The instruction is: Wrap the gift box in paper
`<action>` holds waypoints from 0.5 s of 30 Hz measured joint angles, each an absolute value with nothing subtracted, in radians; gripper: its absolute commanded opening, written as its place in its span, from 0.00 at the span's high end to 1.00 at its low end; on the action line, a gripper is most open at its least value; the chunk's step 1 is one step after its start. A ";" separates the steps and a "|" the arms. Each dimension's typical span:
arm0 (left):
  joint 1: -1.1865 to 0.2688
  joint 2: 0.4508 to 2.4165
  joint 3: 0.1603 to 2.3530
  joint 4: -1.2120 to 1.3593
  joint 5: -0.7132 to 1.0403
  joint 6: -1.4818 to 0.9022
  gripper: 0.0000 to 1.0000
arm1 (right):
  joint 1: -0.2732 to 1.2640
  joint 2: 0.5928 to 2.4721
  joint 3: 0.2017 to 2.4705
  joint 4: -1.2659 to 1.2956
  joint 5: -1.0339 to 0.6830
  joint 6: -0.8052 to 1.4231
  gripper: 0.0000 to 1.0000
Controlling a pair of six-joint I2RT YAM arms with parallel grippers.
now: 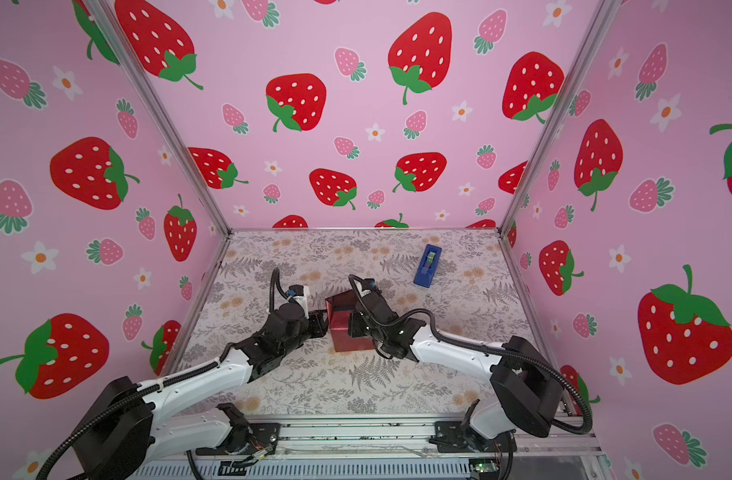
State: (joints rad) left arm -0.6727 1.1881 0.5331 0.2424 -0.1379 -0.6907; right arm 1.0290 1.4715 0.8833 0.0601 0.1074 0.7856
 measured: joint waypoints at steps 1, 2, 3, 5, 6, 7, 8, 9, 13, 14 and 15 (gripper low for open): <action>-0.672 1.191 0.533 0.246 -0.138 -0.692 0.62 | 1.028 1.472 0.883 0.060 0.106 0.786 0.94; -0.672 1.193 0.533 0.251 -0.138 -0.693 0.62 | 1.028 1.472 0.883 0.060 0.105 0.786 0.94; -0.672 1.196 0.533 0.255 -0.138 -0.694 0.62 | 1.028 1.472 0.883 0.060 0.104 0.786 0.94; -0.673 1.199 0.533 0.263 -0.138 -0.695 0.62 | 1.027 1.472 0.883 0.060 0.103 0.788 0.94; -0.673 1.199 0.533 0.265 -0.138 -0.695 0.62 | 1.027 1.472 0.883 0.060 0.103 0.788 0.94; -0.673 1.198 0.533 0.266 -0.138 -0.696 0.62 | 1.027 1.472 0.883 0.060 0.103 0.788 0.94; -0.673 1.196 0.533 0.268 -0.139 -0.697 0.62 | 1.027 1.472 0.883 0.060 0.103 0.788 0.94; -0.673 1.193 0.532 0.268 -0.139 -0.697 0.62 | 1.027 1.472 0.883 0.060 0.102 0.789 0.94; -0.675 1.157 0.530 0.277 -0.143 -0.696 0.61 | 1.027 1.472 0.883 0.060 0.102 0.789 0.94; -0.675 1.151 0.530 0.282 -0.144 -0.696 0.61 | 1.027 1.472 0.883 0.060 0.102 0.789 0.94; -0.675 1.148 0.530 0.289 -0.145 -0.696 0.60 | 1.027 1.472 0.883 0.061 0.101 0.789 0.94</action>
State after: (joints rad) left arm -0.6754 1.1481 0.5297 0.2886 -0.1452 -0.6960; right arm 1.0271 1.4715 0.8833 0.0608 0.1013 0.7887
